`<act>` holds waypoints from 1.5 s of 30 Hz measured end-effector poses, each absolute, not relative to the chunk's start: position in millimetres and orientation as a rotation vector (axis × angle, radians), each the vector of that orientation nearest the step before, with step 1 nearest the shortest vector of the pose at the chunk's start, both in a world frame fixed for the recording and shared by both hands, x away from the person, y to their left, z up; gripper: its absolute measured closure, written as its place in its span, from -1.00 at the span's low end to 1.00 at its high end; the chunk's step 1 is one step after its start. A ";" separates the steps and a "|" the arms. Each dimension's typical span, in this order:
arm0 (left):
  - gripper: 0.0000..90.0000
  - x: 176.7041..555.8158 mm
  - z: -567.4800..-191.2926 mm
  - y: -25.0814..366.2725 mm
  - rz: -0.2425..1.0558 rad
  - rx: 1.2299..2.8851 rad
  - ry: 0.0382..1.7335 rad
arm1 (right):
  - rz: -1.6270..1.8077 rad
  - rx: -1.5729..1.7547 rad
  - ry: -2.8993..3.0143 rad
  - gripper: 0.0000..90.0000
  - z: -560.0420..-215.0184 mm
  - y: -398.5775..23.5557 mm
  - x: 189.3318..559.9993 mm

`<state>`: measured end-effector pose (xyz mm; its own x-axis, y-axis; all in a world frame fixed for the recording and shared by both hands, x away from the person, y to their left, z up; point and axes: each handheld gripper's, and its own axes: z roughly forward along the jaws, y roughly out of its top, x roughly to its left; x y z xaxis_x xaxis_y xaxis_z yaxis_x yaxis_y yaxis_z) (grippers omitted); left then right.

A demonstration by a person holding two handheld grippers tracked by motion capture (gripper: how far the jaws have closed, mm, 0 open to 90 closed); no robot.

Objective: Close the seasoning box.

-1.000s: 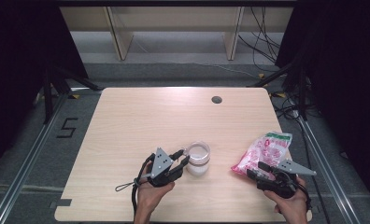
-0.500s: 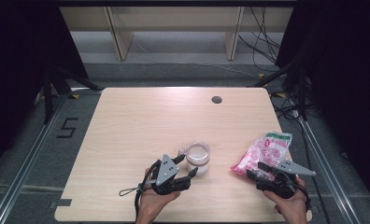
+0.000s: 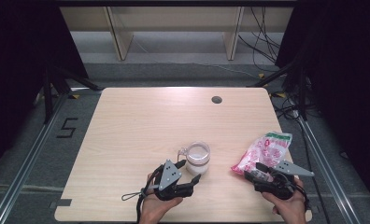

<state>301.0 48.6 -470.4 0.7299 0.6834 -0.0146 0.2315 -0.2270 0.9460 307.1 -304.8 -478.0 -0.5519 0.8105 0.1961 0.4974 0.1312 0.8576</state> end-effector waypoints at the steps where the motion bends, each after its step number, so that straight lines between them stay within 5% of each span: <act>1: -0.32 300.5 -471.1 48.4 0.489 1.798 0.725 | 1.404 1.251 2.085 -0.22 -479.2 -304.4 308.1; 45: -0.53 277.8 -508.7 30.3 0.418 1.892 0.738 | 1.291 1.159 2.292 -0.28 -485.0 -290.0 282.8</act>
<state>277.8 30.3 -508.7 0.7522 0.6578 -0.0392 0.3043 -0.2939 0.9061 282.8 -290.0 -485.0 -0.6453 0.7498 0.1458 0.5133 0.2843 0.8098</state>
